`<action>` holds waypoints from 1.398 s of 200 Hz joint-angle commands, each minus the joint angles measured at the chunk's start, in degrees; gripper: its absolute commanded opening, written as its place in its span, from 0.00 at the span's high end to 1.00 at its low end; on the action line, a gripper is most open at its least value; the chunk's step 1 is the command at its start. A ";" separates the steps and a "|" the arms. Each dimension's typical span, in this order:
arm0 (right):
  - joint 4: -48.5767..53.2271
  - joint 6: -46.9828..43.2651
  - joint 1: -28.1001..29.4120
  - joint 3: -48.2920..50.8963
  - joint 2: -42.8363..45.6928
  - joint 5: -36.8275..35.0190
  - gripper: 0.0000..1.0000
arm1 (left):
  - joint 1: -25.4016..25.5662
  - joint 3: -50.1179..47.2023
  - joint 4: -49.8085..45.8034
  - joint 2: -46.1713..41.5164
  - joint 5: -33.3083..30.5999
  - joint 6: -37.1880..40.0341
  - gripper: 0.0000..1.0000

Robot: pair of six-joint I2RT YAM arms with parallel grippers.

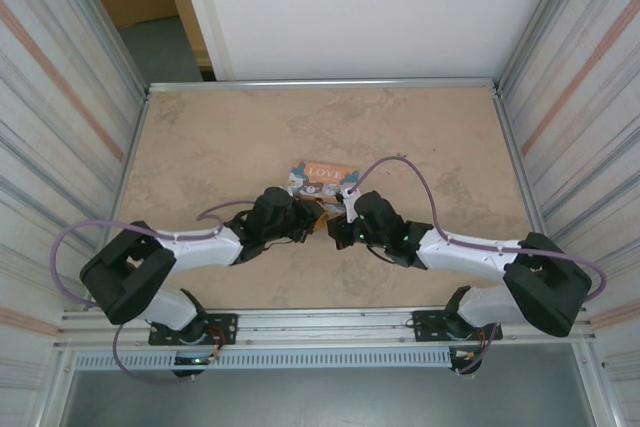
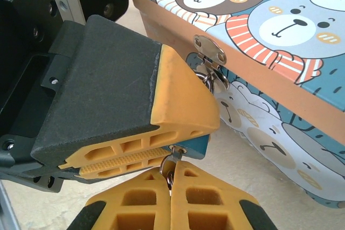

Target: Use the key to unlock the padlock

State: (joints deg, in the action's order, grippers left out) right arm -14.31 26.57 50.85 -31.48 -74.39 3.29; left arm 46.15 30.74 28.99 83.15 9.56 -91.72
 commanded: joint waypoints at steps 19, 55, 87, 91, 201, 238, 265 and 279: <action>0.47 1.26 -4.11 0.40 -1.00 -4.66 1.00 | 0.52 -1.21 0.83 0.80 -0.67 2.44 0.80; 2.51 2.54 -5.48 0.18 -1.34 -2.88 1.00 | 0.32 -1.90 -1.98 -1.77 -2.20 3.52 0.61; 3.80 3.96 -6.63 0.18 -0.70 -0.86 1.00 | -1.20 -2.77 -5.72 -5.75 -1.96 5.44 0.55; 3.98 4.28 -6.92 0.19 -0.57 -0.50 1.00 | -1.38 -2.79 -6.32 -6.41 -2.07 5.93 0.55; 0.51 25.82 -14.80 9.86 7.29 10.32 1.00 | -2.18 3.10 -31.55 -24.66 -12.56 20.81 0.50; -1.72 30.52 -14.91 12.86 7.15 10.51 1.00 | -2.15 2.84 -34.06 -27.79 -14.37 21.68 0.50; -1.43 31.47 -15.26 13.12 6.89 10.03 1.00 | -2.14 2.50 -34.86 -29.18 -15.38 21.66 0.50; -1.99 32.24 -15.45 13.37 6.74 9.81 1.00 | -2.15 2.57 -35.27 -29.53 -15.61 21.62 0.50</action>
State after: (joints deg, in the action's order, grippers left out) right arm -18.37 55.33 36.23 -19.64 -67.55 13.78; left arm 44.29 32.67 -3.88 55.00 -3.38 -71.70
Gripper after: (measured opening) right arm 0.048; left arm 0.500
